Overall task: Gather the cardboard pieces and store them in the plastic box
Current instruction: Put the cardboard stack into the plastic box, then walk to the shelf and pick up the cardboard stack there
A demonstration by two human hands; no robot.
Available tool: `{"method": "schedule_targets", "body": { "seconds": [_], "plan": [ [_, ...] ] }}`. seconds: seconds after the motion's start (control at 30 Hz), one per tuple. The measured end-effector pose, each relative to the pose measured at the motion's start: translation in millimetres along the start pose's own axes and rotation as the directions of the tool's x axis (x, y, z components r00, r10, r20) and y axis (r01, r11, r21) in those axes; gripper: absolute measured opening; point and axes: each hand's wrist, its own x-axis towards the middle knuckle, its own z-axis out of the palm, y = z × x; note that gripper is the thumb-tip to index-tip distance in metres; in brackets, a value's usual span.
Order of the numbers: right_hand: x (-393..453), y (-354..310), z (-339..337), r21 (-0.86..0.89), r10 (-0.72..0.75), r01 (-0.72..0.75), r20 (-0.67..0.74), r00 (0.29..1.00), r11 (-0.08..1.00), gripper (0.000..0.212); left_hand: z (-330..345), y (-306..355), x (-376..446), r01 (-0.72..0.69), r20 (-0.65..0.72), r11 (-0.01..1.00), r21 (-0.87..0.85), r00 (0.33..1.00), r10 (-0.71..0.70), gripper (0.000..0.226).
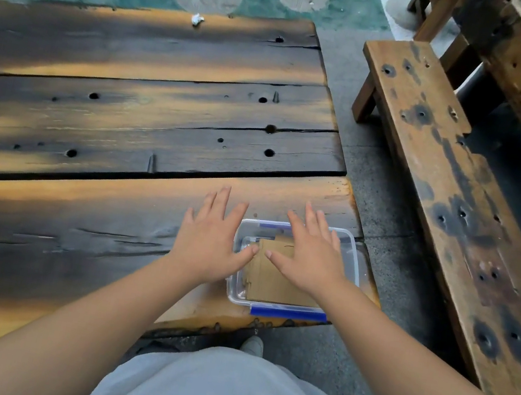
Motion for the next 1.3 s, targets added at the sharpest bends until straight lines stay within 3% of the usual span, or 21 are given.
{"method": "schedule_targets", "body": {
  "seconds": [0.4,0.67,1.0,1.3],
  "plan": [
    [-7,-86,-22,-0.136,-0.145,0.133,-0.082,0.986,0.982,0.1,-51,-63,-31,-0.007,-0.123,0.995,0.097,0.992,0.019,0.1],
    [-8,-127,-36,-0.177,-0.194,0.172,-0.114,0.974,0.969,0.098,-78,-106,-55,0.113,-0.231,0.983,0.141,0.97,-0.078,0.095],
    [-13,-145,-33,-0.235,-0.166,0.136,-0.113,0.98,0.963,0.1,-81,-125,-66,0.136,-0.246,0.984,0.113,0.964,-0.105,0.097],
    [-30,-155,-26,-0.231,-0.075,0.039,-0.147,0.986,0.972,0.107,-84,-133,-68,0.055,-0.245,0.992,0.11,0.969,-0.027,0.098]
  ]
}}
